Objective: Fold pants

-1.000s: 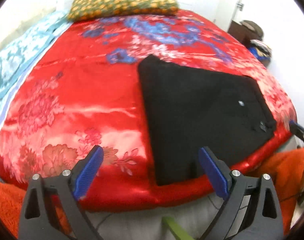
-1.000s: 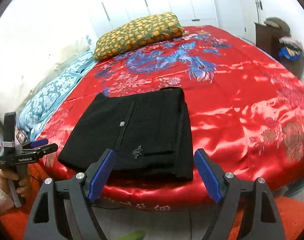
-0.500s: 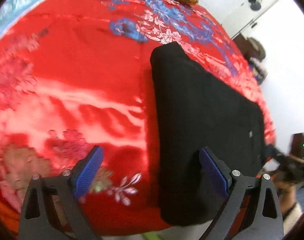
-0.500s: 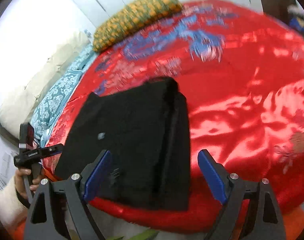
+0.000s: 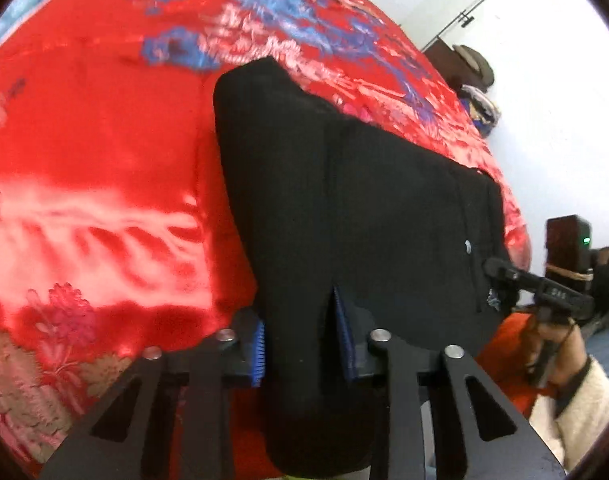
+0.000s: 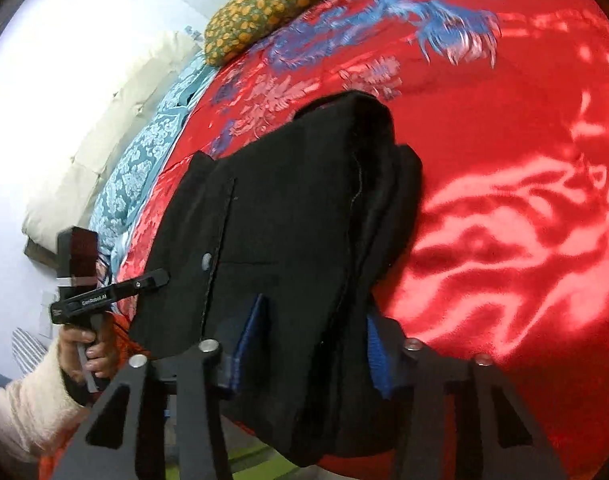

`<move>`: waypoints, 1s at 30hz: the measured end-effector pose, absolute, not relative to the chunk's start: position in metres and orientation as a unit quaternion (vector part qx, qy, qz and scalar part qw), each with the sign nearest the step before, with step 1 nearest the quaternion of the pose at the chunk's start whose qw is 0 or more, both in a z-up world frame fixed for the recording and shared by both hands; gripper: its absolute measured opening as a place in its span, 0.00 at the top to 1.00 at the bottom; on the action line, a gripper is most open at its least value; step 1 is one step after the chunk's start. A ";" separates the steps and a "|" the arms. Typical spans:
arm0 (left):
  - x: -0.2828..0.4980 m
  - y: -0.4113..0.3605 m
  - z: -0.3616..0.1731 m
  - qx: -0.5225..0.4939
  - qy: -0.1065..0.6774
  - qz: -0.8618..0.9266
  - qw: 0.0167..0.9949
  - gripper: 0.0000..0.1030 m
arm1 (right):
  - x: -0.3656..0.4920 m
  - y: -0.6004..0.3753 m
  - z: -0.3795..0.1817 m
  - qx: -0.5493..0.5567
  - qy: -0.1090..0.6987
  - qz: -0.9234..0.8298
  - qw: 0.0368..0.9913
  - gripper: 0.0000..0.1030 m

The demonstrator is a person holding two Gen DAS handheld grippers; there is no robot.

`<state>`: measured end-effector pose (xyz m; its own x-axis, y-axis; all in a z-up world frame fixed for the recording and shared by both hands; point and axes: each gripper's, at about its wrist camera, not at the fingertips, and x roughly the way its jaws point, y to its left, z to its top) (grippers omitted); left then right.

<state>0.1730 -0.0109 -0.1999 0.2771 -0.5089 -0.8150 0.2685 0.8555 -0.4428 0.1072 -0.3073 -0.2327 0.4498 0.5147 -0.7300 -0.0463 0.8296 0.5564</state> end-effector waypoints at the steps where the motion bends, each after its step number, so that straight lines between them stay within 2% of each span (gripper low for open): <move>1: 0.171 -0.011 -0.195 -0.114 0.546 -0.241 0.794 0.76 | 0.105 -0.306 -0.227 0.236 0.489 0.172 0.822 0.62; 4: 0.171 -0.008 -0.171 -0.130 0.527 -0.245 0.804 0.76 | 0.100 -0.300 -0.203 0.238 0.461 0.186 0.834 0.66; 8: 0.186 -0.002 -0.139 -0.128 0.499 -0.248 0.821 0.76 | 0.115 -0.284 -0.170 0.223 0.436 0.212 0.846 0.67; 15: 0.277 0.010 -0.123 -0.114 0.466 -0.202 0.854 0.75 | 0.222 -0.265 -0.144 0.204 0.411 0.222 0.860 0.67; 17: 0.303 0.004 -0.133 -0.076 0.466 -0.166 0.866 0.69 | 0.253 -0.260 -0.148 0.192 0.418 0.219 0.861 0.67; 18: 0.311 0.001 -0.142 -0.051 0.472 -0.138 0.869 0.58 | 0.271 -0.257 -0.156 0.182 0.425 0.209 0.862 0.66; 19: 0.315 0.001 -0.153 -0.026 0.481 -0.105 0.870 0.45 | 0.281 -0.255 -0.164 0.180 0.433 0.201 0.860 0.60; 21: 0.311 0.006 -0.171 0.015 0.489 -0.057 0.871 0.36 | 0.296 -0.260 -0.190 0.184 0.467 0.166 0.849 0.49; 22: 0.303 0.010 -0.176 0.022 0.489 -0.046 0.871 0.32 | 0.295 -0.265 -0.200 0.188 0.476 0.146 0.847 0.38; 24: 0.282 0.020 -0.176 0.021 0.480 -0.038 0.876 0.19 | 0.282 -0.286 -0.215 0.225 0.474 0.117 0.843 0.29; 26: 0.260 0.025 -0.166 0.040 0.456 -0.015 0.889 0.17 | 0.259 -0.306 -0.217 0.252 0.462 0.093 0.845 0.12; 29: 0.232 0.022 -0.148 0.052 0.435 -0.010 0.899 0.14 | 0.221 -0.316 -0.200 0.246 0.438 0.069 0.862 0.00; 30: 0.227 0.020 -0.143 0.052 0.429 -0.008 0.902 0.13 | 0.202 -0.312 -0.186 0.228 0.424 0.059 0.875 0.00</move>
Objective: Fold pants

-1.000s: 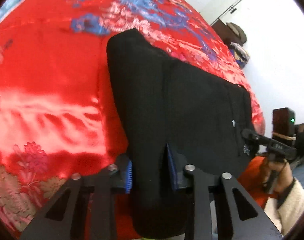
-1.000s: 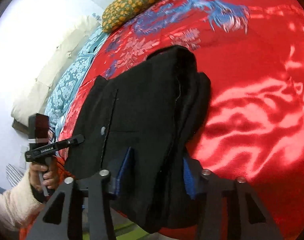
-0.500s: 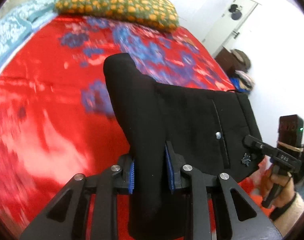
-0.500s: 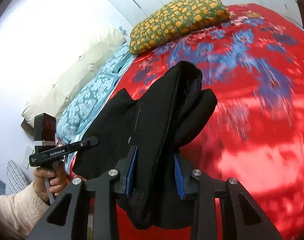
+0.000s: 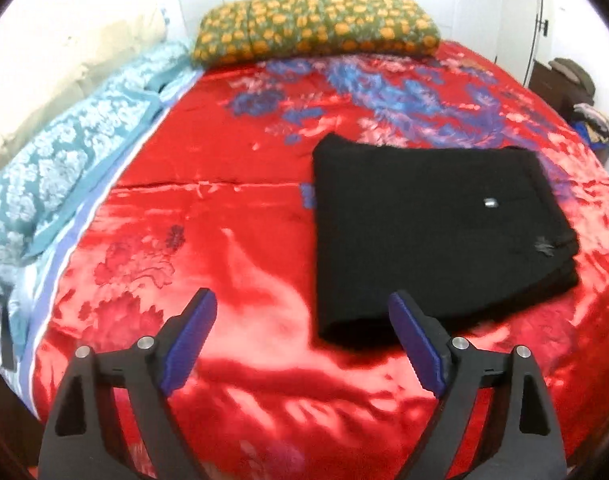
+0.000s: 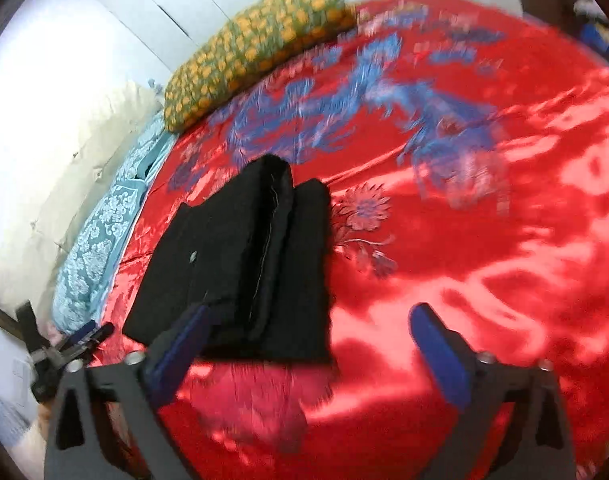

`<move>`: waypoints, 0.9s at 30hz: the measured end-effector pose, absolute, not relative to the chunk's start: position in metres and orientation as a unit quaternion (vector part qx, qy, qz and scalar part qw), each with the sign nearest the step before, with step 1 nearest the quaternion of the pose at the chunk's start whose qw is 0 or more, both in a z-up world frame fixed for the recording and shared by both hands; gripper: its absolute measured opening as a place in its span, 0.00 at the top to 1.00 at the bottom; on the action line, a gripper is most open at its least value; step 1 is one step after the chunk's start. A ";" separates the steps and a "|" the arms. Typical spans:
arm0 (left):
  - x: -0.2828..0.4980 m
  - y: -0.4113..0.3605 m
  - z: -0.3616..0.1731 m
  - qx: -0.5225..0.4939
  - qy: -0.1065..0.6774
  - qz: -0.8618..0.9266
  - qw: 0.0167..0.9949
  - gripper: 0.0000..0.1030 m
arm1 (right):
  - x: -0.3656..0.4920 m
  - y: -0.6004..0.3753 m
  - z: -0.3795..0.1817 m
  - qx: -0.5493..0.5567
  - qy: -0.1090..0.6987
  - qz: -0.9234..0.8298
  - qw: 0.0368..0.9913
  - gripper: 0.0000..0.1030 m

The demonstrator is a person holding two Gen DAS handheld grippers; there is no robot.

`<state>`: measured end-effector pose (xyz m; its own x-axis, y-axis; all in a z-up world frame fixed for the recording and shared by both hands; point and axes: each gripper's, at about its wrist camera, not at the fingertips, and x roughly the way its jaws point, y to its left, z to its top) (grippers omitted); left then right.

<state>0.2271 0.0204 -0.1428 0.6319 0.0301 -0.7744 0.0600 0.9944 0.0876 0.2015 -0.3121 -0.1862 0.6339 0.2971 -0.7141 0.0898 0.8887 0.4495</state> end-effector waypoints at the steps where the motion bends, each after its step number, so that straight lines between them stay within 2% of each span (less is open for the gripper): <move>1: 0.218 0.016 -0.136 0.055 0.422 -0.005 0.905 0.09 | 0.189 -0.307 -0.176 0.212 0.414 0.054 0.884 0.00; 3: 0.199 0.007 -0.120 0.060 0.406 -0.001 0.912 0.03 | 0.164 -0.286 -0.152 0.154 0.406 0.027 0.900 0.00; 6: 0.174 -0.003 -0.098 0.063 0.393 0.022 0.917 0.03 | 0.134 -0.250 -0.120 0.083 0.382 -0.037 0.920 0.00; 10: 0.140 0.001 -0.071 0.023 0.382 0.053 0.922 0.03 | 0.098 -0.219 -0.099 0.057 0.361 -0.052 0.929 0.00; 15: 0.117 0.007 -0.059 -0.009 0.407 0.022 0.913 0.03 | 0.072 -0.178 -0.084 0.006 0.353 -0.048 0.934 0.00; 27: 0.085 0.010 -0.044 0.011 0.405 0.004 0.914 0.03 | 0.040 -0.145 -0.059 -0.037 0.342 -0.052 0.938 0.00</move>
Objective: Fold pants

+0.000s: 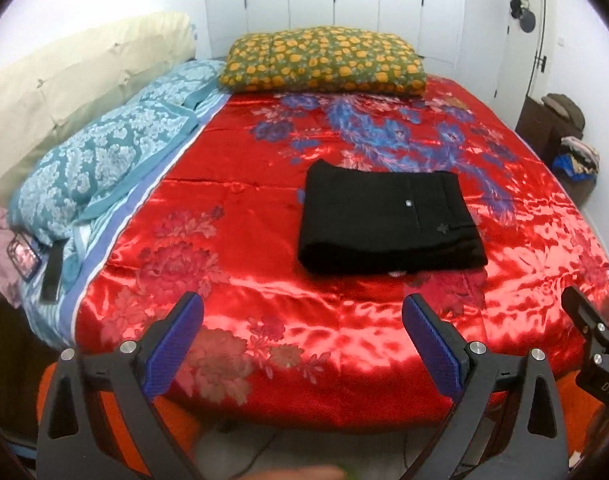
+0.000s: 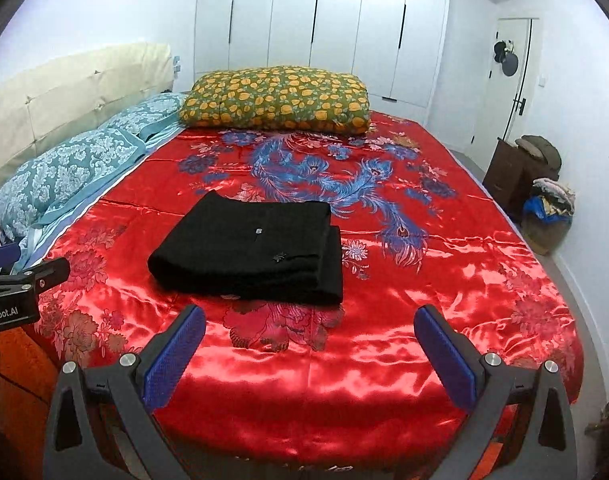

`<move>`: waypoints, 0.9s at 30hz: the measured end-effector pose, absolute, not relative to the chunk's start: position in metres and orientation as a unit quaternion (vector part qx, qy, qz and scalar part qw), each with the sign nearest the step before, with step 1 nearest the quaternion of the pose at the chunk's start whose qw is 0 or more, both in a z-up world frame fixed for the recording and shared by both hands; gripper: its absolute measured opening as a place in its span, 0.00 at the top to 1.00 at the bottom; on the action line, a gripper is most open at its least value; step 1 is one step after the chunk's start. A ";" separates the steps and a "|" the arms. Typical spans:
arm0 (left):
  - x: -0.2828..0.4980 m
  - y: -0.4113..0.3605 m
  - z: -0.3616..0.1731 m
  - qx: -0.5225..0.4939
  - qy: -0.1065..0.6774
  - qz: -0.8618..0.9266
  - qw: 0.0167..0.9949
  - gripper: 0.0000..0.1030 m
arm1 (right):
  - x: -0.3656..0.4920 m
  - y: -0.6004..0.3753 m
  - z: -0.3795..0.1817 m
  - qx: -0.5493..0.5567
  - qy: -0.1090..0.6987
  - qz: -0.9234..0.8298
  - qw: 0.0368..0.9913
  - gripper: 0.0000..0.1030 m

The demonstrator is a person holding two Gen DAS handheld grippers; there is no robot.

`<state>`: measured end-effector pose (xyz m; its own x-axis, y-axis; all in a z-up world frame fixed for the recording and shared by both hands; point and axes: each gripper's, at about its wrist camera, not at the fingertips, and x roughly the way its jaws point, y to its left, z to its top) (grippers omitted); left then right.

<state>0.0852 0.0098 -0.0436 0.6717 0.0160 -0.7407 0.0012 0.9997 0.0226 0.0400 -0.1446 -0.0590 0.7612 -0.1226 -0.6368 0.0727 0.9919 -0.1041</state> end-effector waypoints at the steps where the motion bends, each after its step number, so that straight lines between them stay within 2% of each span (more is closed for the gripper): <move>1: 0.084 0.010 -0.044 0.010 0.406 0.003 0.914 0.02 | 0.039 -0.144 -0.059 -0.037 0.342 -0.052 0.937 0.00; 27: 0.064 -0.006 -0.031 0.043 0.410 -0.011 0.911 0.01 | 0.023 -0.123 -0.040 -0.067 0.344 -0.030 0.936 0.00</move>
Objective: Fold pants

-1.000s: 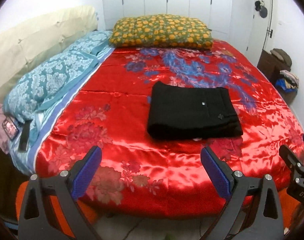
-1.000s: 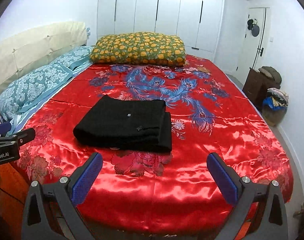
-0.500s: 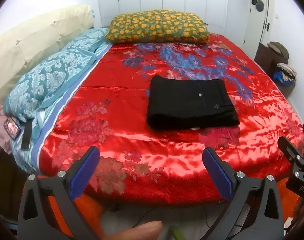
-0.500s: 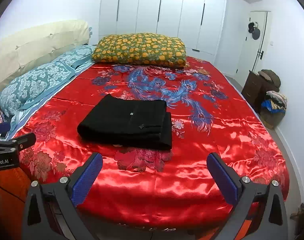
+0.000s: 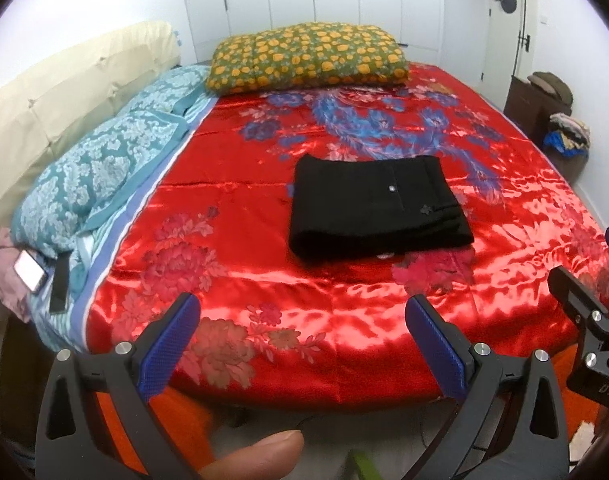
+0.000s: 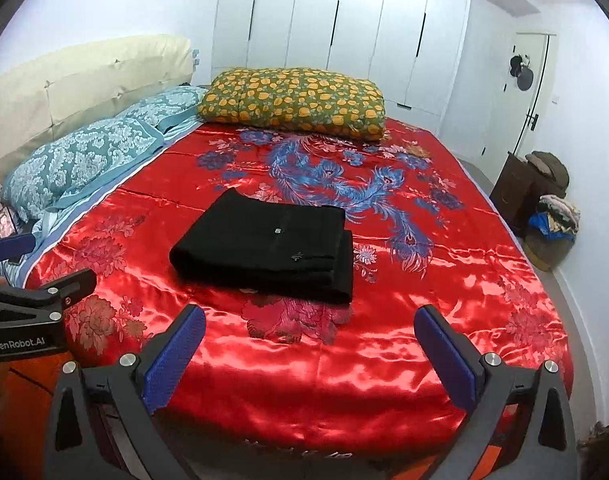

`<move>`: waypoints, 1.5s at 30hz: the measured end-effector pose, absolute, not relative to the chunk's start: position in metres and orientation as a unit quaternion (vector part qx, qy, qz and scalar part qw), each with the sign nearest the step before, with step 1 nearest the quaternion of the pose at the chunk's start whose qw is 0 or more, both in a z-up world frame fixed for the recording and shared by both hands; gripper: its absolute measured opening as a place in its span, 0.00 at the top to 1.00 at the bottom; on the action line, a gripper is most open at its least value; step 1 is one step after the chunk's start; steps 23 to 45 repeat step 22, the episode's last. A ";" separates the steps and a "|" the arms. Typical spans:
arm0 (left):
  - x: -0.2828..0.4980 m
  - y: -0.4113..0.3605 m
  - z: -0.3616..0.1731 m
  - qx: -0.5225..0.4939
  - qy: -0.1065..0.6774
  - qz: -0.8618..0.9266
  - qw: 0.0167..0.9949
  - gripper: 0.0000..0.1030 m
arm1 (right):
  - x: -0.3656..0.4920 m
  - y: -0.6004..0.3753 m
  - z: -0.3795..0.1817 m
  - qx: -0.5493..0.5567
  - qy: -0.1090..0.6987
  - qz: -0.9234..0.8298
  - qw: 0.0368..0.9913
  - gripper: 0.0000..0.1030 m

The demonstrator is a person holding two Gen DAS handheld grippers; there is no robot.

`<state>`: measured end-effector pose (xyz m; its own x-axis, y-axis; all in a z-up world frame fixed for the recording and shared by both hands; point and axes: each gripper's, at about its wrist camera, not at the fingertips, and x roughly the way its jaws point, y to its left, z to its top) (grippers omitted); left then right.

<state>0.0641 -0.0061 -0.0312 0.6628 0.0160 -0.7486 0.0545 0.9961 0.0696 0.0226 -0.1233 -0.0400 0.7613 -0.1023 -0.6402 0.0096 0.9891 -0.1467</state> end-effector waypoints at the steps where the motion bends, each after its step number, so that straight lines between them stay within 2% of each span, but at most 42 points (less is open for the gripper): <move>1: 0.065 -0.006 -0.031 0.041 0.412 -0.010 0.910 0.01 | 0.023 -0.122 -0.040 -0.071 0.344 -0.030 0.936 0.00; 45: 0.069 -0.002 -0.034 0.026 0.417 -0.011 0.908 0.01 | 0.026 -0.123 -0.043 -0.070 0.351 -0.036 0.933 0.00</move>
